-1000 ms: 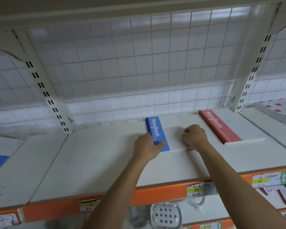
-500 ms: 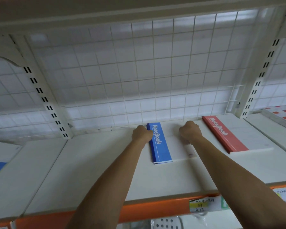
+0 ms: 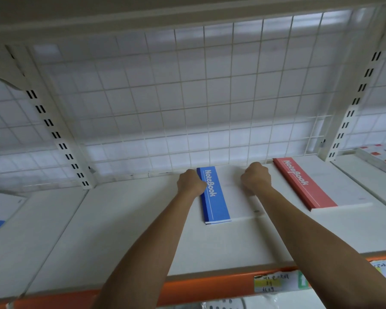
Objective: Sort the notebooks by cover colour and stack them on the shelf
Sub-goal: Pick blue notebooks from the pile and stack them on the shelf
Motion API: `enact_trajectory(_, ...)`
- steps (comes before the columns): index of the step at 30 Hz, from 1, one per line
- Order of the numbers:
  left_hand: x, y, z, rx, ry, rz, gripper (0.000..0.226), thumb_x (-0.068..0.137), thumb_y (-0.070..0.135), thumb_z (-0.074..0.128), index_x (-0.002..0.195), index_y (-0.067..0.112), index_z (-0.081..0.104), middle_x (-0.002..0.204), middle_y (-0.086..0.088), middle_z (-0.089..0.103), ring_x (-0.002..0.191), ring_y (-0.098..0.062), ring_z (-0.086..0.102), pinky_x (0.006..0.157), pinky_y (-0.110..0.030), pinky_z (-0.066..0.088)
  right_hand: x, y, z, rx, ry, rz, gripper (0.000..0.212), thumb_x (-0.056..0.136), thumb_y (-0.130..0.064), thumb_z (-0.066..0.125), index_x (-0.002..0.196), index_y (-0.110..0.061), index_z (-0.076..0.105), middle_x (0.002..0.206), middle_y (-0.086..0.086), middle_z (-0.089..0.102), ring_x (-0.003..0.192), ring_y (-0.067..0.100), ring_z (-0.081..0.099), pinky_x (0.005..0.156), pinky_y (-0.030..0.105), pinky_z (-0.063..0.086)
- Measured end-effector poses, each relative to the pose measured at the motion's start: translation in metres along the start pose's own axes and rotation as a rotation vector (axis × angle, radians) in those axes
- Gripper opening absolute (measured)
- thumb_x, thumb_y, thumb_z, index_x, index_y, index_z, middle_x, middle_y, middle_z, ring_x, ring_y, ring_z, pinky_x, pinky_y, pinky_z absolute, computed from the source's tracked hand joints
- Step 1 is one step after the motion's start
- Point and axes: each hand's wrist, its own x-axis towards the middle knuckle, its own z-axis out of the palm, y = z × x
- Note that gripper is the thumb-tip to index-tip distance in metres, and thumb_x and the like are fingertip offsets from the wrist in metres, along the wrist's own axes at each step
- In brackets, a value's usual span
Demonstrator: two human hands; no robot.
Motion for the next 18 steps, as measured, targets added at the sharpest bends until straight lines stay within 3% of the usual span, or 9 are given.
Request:
enact_trajectory(1, -0.001, 0.0, 0.0, 0.013, 0.014, 0.008, 0.025, 0.089, 0.026, 0.061, 0.096, 0.002, 0.059, 0.111, -0.013, 0.065, 0.101, -0.028, 0.062, 0.074, -0.03, 0.046, -0.002, -0.001, 0.001, -0.037, 0.037, -0.025, 0.005, 0.084, -0.003, 0.047, 0.08, -0.003, 0.05, 0.095, 0.016, 0.059, 0.09, 0.033, 0.057, 0.071, 0.032, 0.046)
enact_trajectory(3, -0.005, -0.002, -0.003, 0.058, 0.055, 0.032, 0.032, 0.092, 0.035, 0.055, 0.099, 0.004, 0.058, 0.112, -0.013, 0.064, 0.103, -0.029, 0.06, 0.075, -0.03, 0.043, -0.009, -0.007, 0.003, -0.095, 0.144, -0.11, 0.017, 0.084, -0.002, 0.047, 0.098, 0.0, 0.057, 0.11, 0.02, 0.058, 0.106, 0.036, 0.053, 0.083, 0.036, 0.045)
enact_trajectory(6, -0.009, -0.012, -0.01, 0.122, 0.14, 0.056, 0.039, 0.096, 0.041, 0.047, 0.106, 0.005, 0.058, 0.115, -0.013, 0.062, 0.106, -0.03, 0.058, 0.076, -0.031, 0.042, -0.027, -0.023, 0.015, -0.085, 0.232, -0.287, 0.033, 0.088, -0.006, 0.048, 0.12, -0.002, 0.056, 0.12, 0.017, 0.057, 0.114, 0.034, 0.049, 0.089, 0.036, 0.042)
enact_trajectory(10, -0.013, -0.037, -0.027, 0.175, 0.222, 0.084, 0.042, 0.095, 0.039, 0.045, 0.122, 0.009, 0.056, 0.126, -0.009, 0.058, 0.117, -0.027, 0.053, 0.089, -0.032, 0.044, -0.058, -0.055, 0.047, -0.072, 0.12, -0.491, 0.021, 0.09, -0.015, 0.048, 0.103, -0.005, 0.06, 0.11, 0.016, 0.061, 0.106, 0.034, 0.053, 0.076, 0.034, 0.041)
enact_trajectory(14, -0.023, -0.078, -0.057, 0.207, 0.3, 0.047, 0.042, 0.094, 0.038, 0.047, 0.125, 0.011, 0.055, 0.126, -0.009, 0.057, 0.119, -0.026, 0.051, 0.093, -0.034, 0.043, -0.091, -0.092, 0.087, -0.111, -0.037, -0.595, 0.04, 0.093, -0.026, 0.049, 0.13, -0.01, 0.052, 0.131, 0.011, 0.055, 0.122, 0.031, 0.047, 0.1, 0.036, 0.038)
enact_trajectory(18, -0.04, -0.139, -0.093, 0.273, 0.361, -0.057, 0.043, 0.095, 0.039, 0.045, 0.126, 0.012, 0.053, 0.125, -0.011, 0.056, 0.119, -0.028, 0.049, 0.096, -0.036, 0.042, -0.131, -0.131, 0.126, -0.107, -0.158, -0.696, 0.043, 0.095, -0.028, 0.046, 0.134, -0.01, 0.049, 0.137, 0.01, 0.051, 0.126, 0.03, 0.043, 0.103, 0.037, 0.037)
